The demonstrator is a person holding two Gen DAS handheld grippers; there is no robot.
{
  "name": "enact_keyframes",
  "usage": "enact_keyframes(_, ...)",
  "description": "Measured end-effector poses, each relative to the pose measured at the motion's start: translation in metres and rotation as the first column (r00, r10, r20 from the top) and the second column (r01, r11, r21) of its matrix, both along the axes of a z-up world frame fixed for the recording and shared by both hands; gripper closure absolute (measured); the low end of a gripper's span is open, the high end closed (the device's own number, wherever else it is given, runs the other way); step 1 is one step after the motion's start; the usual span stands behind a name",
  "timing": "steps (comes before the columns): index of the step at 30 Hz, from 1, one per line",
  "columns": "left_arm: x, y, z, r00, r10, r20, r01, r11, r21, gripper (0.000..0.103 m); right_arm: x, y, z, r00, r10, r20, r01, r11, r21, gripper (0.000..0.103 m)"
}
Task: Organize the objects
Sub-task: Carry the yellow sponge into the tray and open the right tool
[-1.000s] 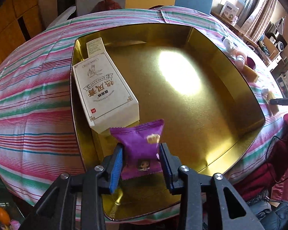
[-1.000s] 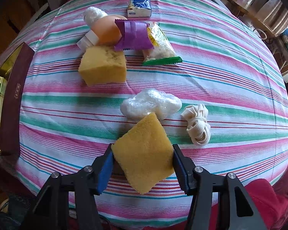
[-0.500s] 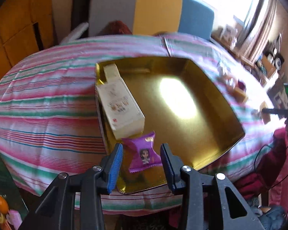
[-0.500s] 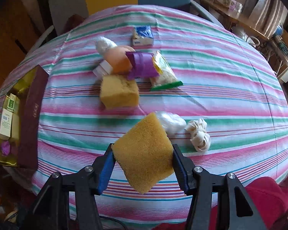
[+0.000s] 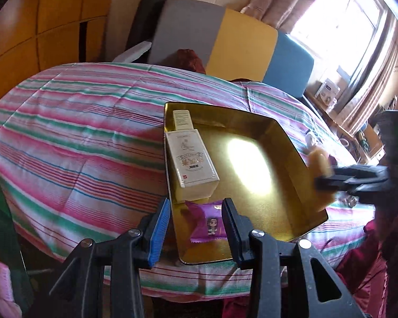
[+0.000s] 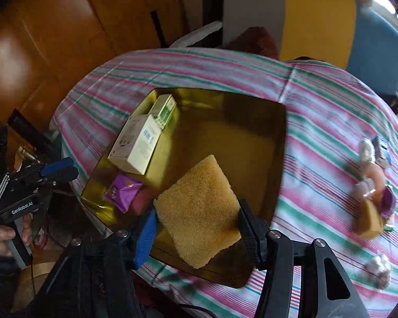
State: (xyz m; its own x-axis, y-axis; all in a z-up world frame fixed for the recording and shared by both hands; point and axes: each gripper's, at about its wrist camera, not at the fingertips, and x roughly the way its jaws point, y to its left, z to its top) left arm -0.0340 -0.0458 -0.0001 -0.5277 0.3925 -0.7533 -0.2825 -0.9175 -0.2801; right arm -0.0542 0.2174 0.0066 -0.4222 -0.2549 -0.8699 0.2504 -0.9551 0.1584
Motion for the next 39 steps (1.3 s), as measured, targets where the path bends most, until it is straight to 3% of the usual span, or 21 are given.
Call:
enact_keyframes(8, -0.003, -0.012, -0.010, 0.999, 0.032, 0.019, -0.033, 0.999, 0.036, 0.063, -0.031, -0.072, -0.066, 0.987, 0.049, 0.153, -0.061, 0.995, 0.073, 0.044)
enact_keyframes(17, -0.005, -0.019, -0.017, 0.998, 0.058, 0.040, -0.060, 0.997, 0.049, 0.063, -0.031, -0.090, -0.083, 0.983, 0.079, 0.165, -0.083, 0.996, 0.017, 0.034)
enact_keyframes(21, -0.005, -0.018, -0.017, 0.997, 0.064, 0.033, -0.065, 0.997, 0.036, 0.063, -0.028, -0.077, -0.074, 0.990, 0.068, 0.124, -0.061, 0.996, -0.064, 0.019)
enact_keyframes(26, -0.003, -0.010, -0.016, 0.998, 0.054, 0.018, -0.054, 0.999, -0.001, 0.063, -0.021, -0.050, -0.055, 0.998, 0.005, 0.067, 0.004, 0.991, -0.135, 0.019)
enact_keyframes(31, 0.000, 0.005, -0.007, 0.999, 0.031, -0.014, -0.031, 0.999, -0.022, 0.063, -0.012, -0.017, -0.037, 0.997, -0.080, 0.011, 0.081, 0.988, -0.132, 0.019)
enact_keyframes(39, -0.004, 0.041, 0.011, 0.998, -0.053, -0.046, 0.050, 0.998, -0.049, 0.063, 0.010, 0.070, -0.015, 0.957, -0.283, -0.069, 0.272, 0.953, -0.129, 0.019)
